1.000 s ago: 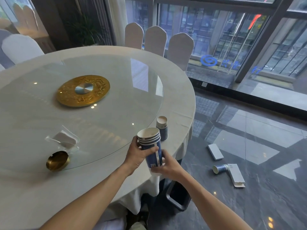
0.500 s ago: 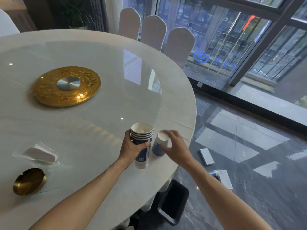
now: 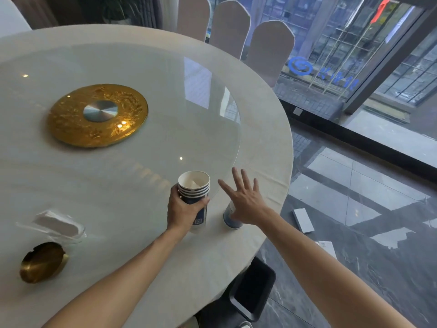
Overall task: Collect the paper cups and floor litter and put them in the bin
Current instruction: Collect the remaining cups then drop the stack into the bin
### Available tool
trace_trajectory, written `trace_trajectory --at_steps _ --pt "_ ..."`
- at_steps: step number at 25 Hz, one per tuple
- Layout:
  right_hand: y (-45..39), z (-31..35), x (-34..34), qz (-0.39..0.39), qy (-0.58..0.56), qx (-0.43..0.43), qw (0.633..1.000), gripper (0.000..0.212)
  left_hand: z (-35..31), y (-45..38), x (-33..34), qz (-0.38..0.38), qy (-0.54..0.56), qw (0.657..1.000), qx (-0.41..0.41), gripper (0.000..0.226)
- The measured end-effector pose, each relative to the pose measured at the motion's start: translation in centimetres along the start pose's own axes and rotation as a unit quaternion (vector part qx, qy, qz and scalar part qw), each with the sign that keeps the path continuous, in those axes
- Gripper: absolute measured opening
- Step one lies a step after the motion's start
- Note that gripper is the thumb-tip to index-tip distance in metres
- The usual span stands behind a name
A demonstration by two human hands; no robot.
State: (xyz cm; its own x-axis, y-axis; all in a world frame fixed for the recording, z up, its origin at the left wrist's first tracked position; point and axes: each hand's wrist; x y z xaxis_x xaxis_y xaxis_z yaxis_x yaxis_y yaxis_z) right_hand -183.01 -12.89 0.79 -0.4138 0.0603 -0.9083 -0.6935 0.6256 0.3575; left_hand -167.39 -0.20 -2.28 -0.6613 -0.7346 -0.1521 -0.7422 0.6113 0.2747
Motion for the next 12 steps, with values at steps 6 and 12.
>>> trace_trajectory --at_steps 6,12 --pt "-0.4 0.0 2.0 0.030 -0.016 -0.004 0.999 0.059 -0.3 0.2 0.1 0.049 -0.002 0.999 -0.022 0.086" --pt "2.5 -3.3 3.5 -0.001 -0.110 0.109 0.988 0.045 -0.9 0.6 1.9 0.065 0.012 0.997 -0.028 0.084"
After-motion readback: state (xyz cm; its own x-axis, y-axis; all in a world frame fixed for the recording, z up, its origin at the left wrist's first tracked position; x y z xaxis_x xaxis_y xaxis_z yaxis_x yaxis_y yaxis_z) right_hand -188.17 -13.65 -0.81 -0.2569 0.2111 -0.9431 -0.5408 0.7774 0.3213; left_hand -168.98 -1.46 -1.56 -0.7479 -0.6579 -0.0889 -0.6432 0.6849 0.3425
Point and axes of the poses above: each hand's wrist, its own y-axis away from the middle knuckle, its own x-axis out of the palm, z = x × y, and after that the axes turned 9 degrees about y, right-handed
